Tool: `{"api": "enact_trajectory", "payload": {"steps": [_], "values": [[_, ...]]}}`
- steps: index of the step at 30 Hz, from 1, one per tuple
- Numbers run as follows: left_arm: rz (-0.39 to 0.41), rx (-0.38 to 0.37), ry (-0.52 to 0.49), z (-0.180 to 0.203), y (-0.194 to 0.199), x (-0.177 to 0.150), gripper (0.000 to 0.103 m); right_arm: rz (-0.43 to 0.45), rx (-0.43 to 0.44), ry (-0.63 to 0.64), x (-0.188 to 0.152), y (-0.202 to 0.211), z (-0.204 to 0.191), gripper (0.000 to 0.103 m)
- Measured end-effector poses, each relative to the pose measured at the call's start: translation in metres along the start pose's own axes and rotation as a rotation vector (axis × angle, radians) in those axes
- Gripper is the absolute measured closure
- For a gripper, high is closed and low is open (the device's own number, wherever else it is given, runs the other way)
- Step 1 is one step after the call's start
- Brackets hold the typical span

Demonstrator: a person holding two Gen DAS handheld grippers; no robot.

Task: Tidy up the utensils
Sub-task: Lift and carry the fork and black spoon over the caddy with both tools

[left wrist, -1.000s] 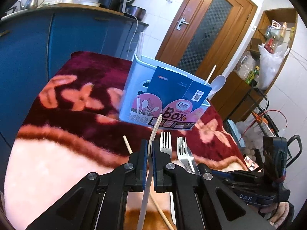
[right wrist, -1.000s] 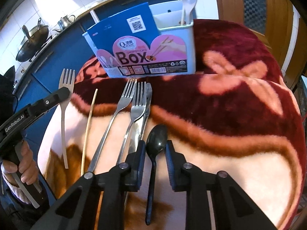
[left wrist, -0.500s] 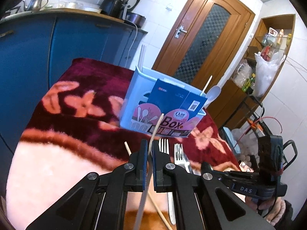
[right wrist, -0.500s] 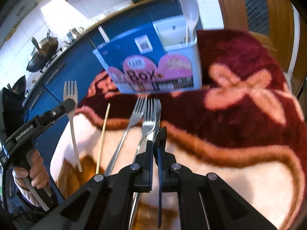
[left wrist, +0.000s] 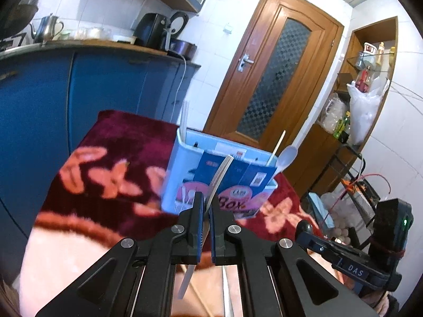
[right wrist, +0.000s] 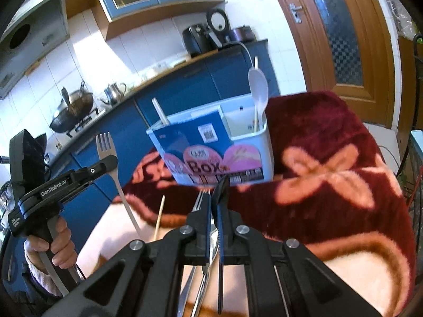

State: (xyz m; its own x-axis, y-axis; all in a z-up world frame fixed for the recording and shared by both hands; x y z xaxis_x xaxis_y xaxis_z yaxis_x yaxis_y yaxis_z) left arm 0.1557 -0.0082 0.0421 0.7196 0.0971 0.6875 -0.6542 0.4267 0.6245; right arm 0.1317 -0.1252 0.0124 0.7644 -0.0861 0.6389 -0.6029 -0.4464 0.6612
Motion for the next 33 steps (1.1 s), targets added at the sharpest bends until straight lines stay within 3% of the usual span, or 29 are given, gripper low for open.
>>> {"api": "enact_trajectory", "payload": {"steps": [11,26,33], "values": [[0.136,0.012,-0.02,0.012,0.016,0.056,0.099,0.035,0.037,-0.036,0.001,-0.002,0.012,0.098],[0.367,0.0,-0.028,0.026,0.034,0.137,0.099,0.065,0.009,-0.026,0.008,-0.002,0.021,0.098],[0.372,0.008,-0.011,0.016,0.006,0.138,0.099,0.075,-0.011,-0.016,0.014,0.0,0.026,0.097]]}}
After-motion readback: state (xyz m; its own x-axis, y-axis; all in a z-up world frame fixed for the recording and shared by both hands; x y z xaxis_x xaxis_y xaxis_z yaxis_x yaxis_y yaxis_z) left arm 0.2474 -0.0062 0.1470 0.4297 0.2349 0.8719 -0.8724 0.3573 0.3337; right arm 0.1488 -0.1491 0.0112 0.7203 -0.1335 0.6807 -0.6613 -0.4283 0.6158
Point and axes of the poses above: each gripper's, at about its wrist camera, not at the fingertips, and y roughly against the way its jaws point, z to its right, x to its top, the point moved 7 cm from there along -y, roughly the way its jaws point, and after that the axes turned 12 degrees about -z, right-handed, at the moved point
